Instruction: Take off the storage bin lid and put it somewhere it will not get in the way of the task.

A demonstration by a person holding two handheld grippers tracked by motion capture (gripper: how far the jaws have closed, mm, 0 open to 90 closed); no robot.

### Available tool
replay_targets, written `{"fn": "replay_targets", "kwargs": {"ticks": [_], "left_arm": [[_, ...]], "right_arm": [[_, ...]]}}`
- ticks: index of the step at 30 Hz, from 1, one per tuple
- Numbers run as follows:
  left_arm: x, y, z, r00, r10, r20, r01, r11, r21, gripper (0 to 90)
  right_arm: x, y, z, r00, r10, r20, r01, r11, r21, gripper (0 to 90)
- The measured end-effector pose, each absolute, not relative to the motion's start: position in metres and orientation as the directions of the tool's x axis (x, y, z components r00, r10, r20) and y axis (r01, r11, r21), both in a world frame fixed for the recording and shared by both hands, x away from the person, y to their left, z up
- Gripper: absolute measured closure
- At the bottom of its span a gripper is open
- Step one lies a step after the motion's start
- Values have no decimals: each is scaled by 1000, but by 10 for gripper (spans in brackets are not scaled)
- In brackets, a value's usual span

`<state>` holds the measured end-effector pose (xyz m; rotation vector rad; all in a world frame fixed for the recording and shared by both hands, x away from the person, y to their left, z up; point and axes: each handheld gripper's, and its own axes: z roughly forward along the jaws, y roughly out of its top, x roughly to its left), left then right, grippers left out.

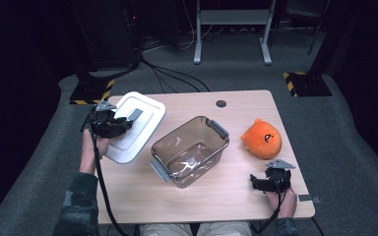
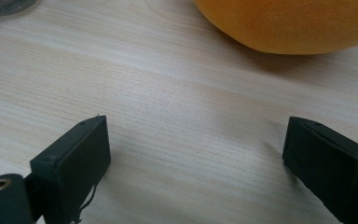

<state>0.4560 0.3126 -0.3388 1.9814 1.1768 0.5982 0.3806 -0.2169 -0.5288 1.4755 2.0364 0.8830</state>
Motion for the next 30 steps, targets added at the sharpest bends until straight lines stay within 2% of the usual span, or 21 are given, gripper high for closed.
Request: {"fn": "replay_targets", "kwargs": {"ticks": [15, 30], "left_arm": [[461, 330, -355, 405, 914, 26, 570, -275, 774, 664], [473, 347, -384, 356, 934, -15, 635, -230, 738, 664]], "right_arm": [[381, -217, -529, -310, 951, -4, 647, 214, 732, 66], [381, -217, -529, -309, 951, -4, 647, 214, 732, 67]]}}
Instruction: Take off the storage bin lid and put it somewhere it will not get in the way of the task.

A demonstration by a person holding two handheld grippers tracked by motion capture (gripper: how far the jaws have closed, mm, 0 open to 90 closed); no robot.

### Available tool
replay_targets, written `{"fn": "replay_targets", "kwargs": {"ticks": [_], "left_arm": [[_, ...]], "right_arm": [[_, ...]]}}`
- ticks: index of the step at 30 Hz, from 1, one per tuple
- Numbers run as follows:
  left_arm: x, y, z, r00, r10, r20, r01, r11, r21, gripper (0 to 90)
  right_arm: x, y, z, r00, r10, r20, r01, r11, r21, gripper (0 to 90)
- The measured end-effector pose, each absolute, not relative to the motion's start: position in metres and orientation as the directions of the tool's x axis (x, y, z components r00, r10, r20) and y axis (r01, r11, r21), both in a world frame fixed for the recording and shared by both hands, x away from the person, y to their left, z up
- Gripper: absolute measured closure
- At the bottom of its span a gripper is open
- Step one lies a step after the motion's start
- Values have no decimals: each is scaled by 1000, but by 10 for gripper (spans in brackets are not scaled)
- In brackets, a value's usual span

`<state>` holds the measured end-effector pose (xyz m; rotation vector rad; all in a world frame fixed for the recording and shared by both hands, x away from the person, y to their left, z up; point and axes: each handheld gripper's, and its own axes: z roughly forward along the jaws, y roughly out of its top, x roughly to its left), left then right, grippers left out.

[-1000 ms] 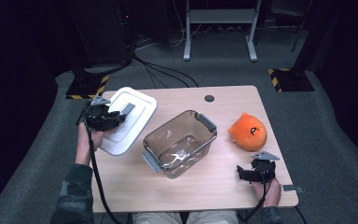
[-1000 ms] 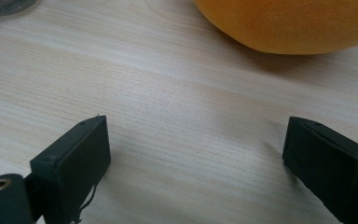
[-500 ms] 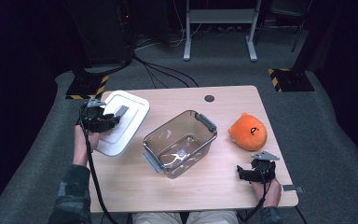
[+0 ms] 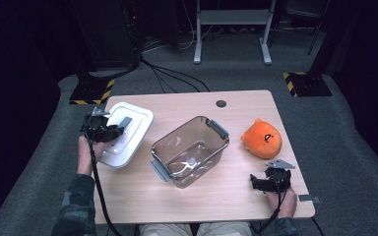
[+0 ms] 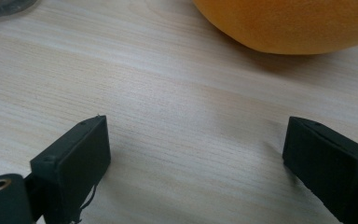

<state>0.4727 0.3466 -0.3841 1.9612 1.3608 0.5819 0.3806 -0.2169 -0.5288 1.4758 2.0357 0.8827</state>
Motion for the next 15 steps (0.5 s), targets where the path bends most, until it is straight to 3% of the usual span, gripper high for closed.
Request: {"fn": "replay_targets", "kwargs": {"ticks": [15], "left_arm": [[480, 351, -411, 332, 943, -37, 669, -207, 714, 664]], "right_arm": [[381, -217, -529, -309, 951, -4, 647, 213, 732, 67]]}}
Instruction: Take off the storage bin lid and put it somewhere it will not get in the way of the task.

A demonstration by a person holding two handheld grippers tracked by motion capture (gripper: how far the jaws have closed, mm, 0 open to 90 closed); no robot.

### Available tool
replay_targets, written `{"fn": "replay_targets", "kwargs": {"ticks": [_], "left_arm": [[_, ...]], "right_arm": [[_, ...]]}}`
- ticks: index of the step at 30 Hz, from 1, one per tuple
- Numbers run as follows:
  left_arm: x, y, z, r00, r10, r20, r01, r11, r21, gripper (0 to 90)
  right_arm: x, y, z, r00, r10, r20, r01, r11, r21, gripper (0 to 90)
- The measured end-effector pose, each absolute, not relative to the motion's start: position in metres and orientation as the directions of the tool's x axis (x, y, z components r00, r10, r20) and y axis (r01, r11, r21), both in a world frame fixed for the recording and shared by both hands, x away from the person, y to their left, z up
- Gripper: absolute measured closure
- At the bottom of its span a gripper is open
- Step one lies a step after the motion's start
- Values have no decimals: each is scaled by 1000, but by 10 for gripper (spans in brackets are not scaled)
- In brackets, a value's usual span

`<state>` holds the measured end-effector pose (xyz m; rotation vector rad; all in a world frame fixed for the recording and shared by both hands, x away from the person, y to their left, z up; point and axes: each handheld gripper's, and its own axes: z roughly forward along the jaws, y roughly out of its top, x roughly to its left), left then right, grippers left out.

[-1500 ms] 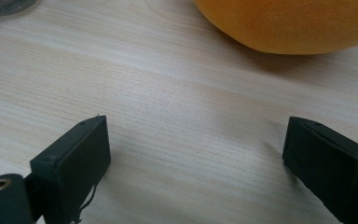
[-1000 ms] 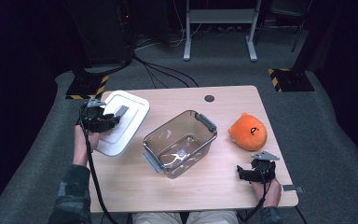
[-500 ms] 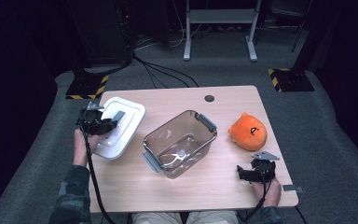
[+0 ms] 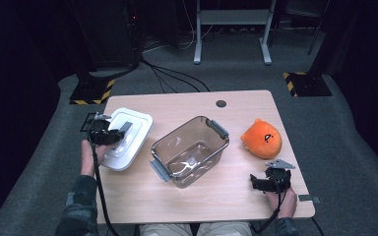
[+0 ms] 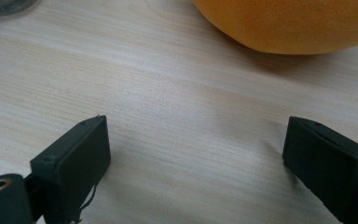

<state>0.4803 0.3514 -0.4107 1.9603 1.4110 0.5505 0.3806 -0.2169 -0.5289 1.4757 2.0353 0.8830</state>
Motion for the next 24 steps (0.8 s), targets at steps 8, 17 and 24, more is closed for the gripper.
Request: {"fn": "replay_targets", "kwargs": {"ticks": [8, 17, 24], "left_arm": [[483, 353, -423, 323, 946, -36, 678, -205, 706, 664], [487, 352, -440, 314, 948, -46, 694, -196, 693, 664], [490, 350, -453, 308, 950, -59, 707, -187, 682, 664]], "right_arm": [[381, -217, -529, -309, 951, -4, 647, 213, 732, 67], [381, -217, -529, -309, 951, -4, 647, 213, 732, 67], [381, -217, -529, -309, 951, -4, 647, 213, 732, 67]]}}
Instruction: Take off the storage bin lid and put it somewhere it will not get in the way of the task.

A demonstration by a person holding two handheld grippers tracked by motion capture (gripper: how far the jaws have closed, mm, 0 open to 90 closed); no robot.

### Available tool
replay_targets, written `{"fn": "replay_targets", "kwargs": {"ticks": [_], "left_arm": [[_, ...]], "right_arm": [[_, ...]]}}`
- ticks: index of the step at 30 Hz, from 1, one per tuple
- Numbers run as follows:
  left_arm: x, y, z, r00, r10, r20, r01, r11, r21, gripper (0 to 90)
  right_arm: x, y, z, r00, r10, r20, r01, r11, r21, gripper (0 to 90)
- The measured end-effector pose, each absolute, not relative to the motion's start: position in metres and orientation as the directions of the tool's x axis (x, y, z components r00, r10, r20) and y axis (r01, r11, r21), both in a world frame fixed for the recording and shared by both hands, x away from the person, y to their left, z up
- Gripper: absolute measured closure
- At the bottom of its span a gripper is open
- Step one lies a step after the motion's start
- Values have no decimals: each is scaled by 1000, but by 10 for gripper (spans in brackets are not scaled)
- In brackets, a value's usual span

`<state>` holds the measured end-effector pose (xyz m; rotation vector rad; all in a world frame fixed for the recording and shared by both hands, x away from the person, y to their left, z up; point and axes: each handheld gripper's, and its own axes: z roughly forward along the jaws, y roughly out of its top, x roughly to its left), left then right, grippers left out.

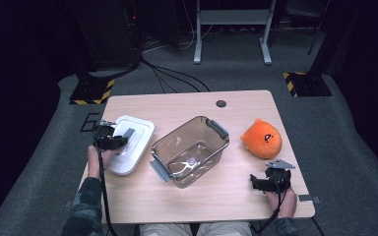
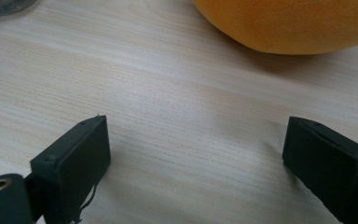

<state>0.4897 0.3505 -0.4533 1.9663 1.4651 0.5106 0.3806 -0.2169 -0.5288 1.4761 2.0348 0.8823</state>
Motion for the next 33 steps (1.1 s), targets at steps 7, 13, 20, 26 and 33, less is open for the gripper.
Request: {"fn": "replay_targets", "kwargs": {"ticks": [7, 13, 20, 26, 33], "left_arm": [[492, 353, -461, 297, 953, -59, 720, -183, 670, 664], [494, 353, -469, 289, 955, -60, 733, -181, 656, 663], [496, 354, -482, 279, 958, -64, 737, -171, 654, 663], [498, 357, -485, 271, 961, -53, 739, -173, 651, 663], [503, 353, -492, 269, 962, -39, 742, -182, 646, 663]], "right_arm": [[381, -217, -529, -308, 951, -5, 647, 213, 732, 67], [381, -217, -529, -309, 951, -5, 647, 214, 732, 67], [380, -217, -529, -308, 951, -6, 646, 214, 733, 66], [381, -217, -529, -308, 951, -5, 646, 213, 733, 67], [380, -217, -529, -308, 951, -6, 646, 214, 732, 67]]}}
